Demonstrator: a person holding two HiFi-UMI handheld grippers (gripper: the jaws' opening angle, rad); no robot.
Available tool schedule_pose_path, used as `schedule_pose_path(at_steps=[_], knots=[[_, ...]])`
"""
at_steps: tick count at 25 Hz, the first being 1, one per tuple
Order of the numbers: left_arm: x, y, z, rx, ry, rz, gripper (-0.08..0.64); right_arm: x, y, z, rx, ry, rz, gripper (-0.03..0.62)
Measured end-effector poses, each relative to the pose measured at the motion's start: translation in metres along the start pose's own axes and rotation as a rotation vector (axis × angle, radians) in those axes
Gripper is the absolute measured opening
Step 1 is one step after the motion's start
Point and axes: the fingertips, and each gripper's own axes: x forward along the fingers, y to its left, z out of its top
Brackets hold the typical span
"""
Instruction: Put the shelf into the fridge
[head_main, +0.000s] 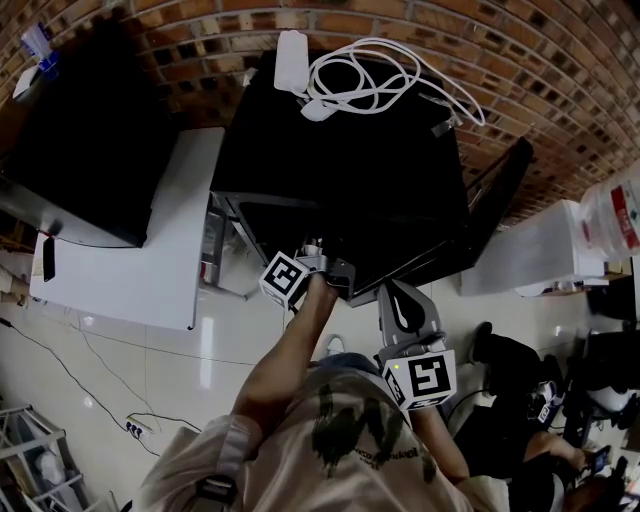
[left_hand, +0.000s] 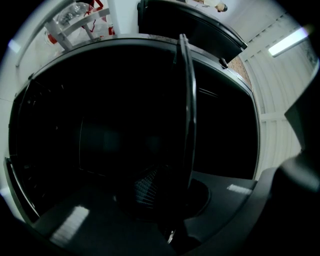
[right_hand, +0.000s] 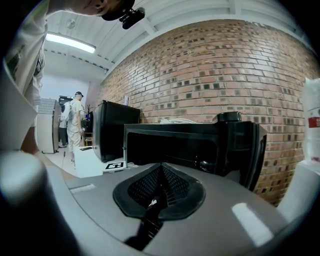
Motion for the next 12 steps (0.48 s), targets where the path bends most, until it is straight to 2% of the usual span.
schedule_pose_path(at_steps=[12], knots=[[0.027, -0.001, 0.008, 0.026, -0.010, 0.007, 0.015, 0.009, -0.006, 0.002, -0.013, -0.008, 0.002, 0.000]])
